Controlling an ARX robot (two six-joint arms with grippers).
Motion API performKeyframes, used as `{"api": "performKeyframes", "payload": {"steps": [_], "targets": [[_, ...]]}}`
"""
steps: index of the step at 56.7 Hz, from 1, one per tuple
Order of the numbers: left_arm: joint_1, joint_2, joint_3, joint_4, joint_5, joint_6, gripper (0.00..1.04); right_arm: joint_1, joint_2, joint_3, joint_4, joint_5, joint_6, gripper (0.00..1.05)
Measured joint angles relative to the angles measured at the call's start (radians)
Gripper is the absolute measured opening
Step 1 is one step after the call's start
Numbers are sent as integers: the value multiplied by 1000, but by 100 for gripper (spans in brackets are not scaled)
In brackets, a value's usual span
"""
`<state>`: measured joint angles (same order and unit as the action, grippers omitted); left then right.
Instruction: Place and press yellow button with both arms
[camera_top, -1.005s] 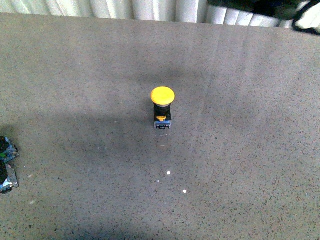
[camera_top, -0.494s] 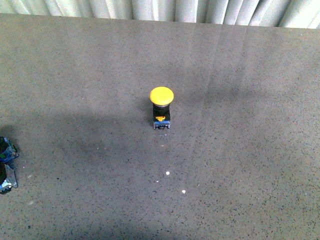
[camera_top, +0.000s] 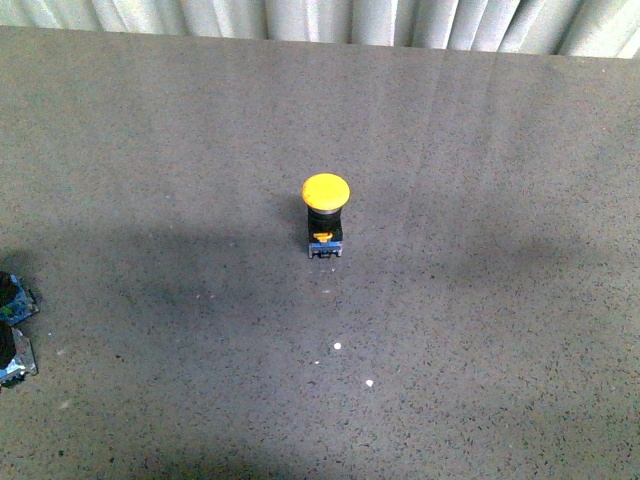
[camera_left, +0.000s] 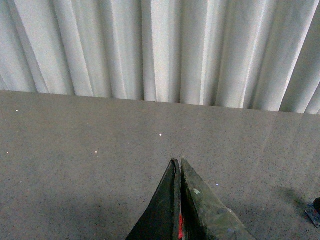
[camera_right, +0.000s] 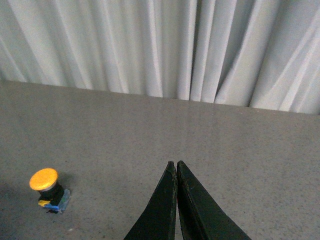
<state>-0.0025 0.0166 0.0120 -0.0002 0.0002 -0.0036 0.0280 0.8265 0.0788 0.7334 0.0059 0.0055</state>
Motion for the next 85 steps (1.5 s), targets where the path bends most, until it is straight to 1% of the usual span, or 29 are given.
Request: {"api": "performKeyframes", "payload": {"steps": [4, 7, 10, 24, 32, 61, 73, 74, 76, 77, 85], "targets": [[0, 0, 0, 0, 0, 0, 1, -23, -37, -14, -20, 2, 0, 1], [0, 0, 0, 0, 0, 0, 1, -24, -41, -39, 17, 0, 0, 1], [0, 0, 0, 0, 0, 0, 1, -24, -53, -52, 10, -4, 0, 1], [0, 0, 0, 0, 0, 0, 1, -26, -225, -60, -142, -5, 0, 1], [0, 0, 0, 0, 0, 0, 1, -26, -341, -61, -255, -5, 0, 1], [0, 0, 0, 0, 0, 0, 1, -26, -583, -61, -489, -5, 0, 1], [0, 0, 0, 0, 0, 0, 1, -26, -652, -61, -558, -5, 0, 1], [0, 0, 0, 0, 0, 0, 1, -26, -674, -61, -582, -5, 0, 1], [0, 0, 0, 0, 0, 0, 1, -26, -755, -61, -696, -6, 0, 1], [0, 0, 0, 0, 0, 0, 1, -26, -778, -61, -715, -4, 0, 1], [0, 0, 0, 0, 0, 0, 1, -26, -818, -61, -730, -4, 0, 1]]}}
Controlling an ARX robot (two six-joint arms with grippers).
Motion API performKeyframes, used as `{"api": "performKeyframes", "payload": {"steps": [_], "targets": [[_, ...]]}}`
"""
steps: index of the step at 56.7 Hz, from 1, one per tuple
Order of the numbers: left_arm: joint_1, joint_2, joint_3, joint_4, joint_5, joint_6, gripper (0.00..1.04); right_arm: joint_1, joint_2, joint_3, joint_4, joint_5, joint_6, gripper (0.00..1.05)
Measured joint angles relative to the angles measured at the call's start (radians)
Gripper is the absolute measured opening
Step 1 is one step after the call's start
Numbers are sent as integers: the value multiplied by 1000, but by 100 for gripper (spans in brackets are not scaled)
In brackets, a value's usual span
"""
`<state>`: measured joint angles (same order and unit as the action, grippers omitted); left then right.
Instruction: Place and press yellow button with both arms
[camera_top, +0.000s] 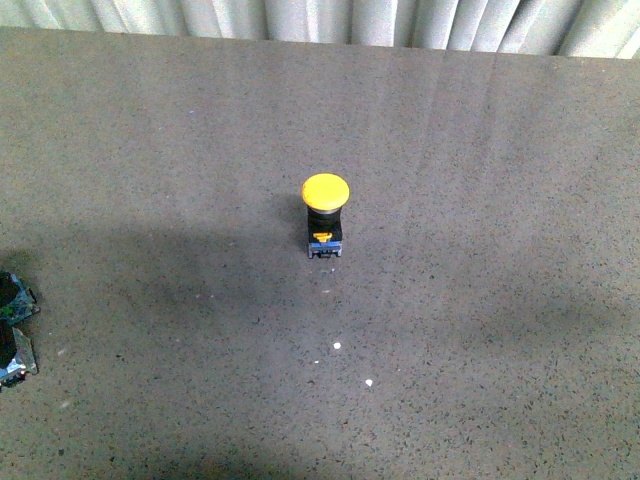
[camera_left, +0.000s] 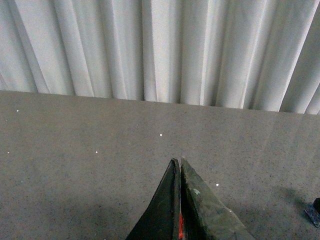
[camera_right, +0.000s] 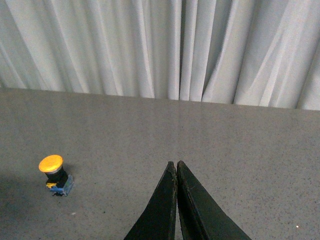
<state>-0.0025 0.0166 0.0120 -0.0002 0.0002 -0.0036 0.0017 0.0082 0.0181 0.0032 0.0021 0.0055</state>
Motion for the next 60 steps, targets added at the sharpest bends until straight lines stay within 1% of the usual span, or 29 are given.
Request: {"api": "performKeyframes", "payload": {"steps": [6, 8, 11, 15, 26, 33, 35, 36, 40, 60], "targets": [[0, 0, 0, 0, 0, 0, 1, 0, -1, 0, 0, 0, 0, 1], [0, 0, 0, 0, 0, -2, 2, 0, -2, 0, 0, 0, -2, 4], [0, 0, 0, 0, 0, -1, 10, 0, -2, 0, 0, 0, -2, 13], [0, 0, 0, 0, 0, -1, 22, 0, -2, 0, 0, 0, -2, 26], [0, 0, 0, 0, 0, -1, 72, 0, -2, 0, 0, 0, -2, 75], [0, 0, 0, 0, 0, -1, 94, 0, -2, 0, 0, 0, -2, 95], [0, 0, 0, 0, 0, 1, 97, 0, -2, 0, 0, 0, -2, 97], [0, 0, 0, 0, 0, 1, 97, 0, -2, 0, 0, 0, -2, 97], [0, 0, 0, 0, 0, 1, 95, 0, -2, 0, 0, 0, -2, 95], [0, 0, 0, 0, 0, 1, 96, 0, -2, 0, 0, 0, -2, 96]]}}
